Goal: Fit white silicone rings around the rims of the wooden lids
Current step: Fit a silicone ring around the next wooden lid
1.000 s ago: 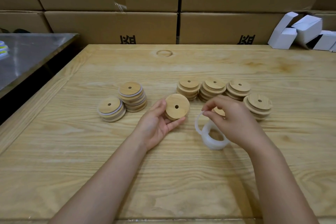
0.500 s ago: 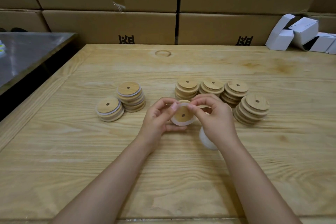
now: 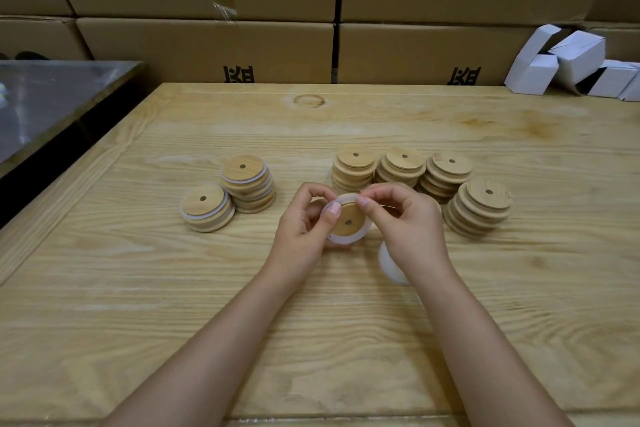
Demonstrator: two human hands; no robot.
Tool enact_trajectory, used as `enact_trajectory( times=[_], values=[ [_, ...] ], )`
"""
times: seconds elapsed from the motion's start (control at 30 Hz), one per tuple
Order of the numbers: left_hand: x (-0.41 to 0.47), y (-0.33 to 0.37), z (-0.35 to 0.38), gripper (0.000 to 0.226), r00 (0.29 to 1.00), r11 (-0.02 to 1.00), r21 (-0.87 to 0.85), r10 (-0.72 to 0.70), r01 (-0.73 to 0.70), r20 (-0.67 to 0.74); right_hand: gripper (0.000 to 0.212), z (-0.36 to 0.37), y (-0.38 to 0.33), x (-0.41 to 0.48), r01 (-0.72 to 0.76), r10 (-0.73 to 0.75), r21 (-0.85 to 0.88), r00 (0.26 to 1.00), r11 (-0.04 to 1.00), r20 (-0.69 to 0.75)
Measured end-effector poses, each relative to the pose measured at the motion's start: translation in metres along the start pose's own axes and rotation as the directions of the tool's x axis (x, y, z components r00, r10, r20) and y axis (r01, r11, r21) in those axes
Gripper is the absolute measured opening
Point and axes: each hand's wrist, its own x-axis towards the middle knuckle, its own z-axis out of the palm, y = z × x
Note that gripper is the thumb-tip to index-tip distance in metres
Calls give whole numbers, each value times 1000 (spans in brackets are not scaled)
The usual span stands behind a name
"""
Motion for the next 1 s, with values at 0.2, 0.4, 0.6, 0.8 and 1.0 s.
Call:
enact_trajectory(
  times=[0.2, 0.4, 0.6, 0.8, 1.0],
  values=[
    [-1, 1, -1, 4, 1000, 999, -41, 9, -9, -10, 19, 0, 2, 1, -8, 8, -1, 1000, 1000, -4],
    [0, 2, -2, 16, 998, 999, -48, 8, -12, -67, 18, -1, 4, 1, -19, 19, 12, 1000, 1000, -3],
    [0, 3, 0, 13, 992, 998, -62, 5, -13, -125, 13, -3, 6, 3, -65, 65, 64, 998, 996, -11],
    [4, 3, -2, 11, 974, 999, -37, -10, 2, -227, 11, -3, 5, 3, -98, 101, 91, 994, 991, -29],
    [5, 2, -2, 13, 970, 1000, 18, 12, -8, -241, 15, -3, 3, 2, -69, 72, 98, 997, 993, -19]
  ],
)
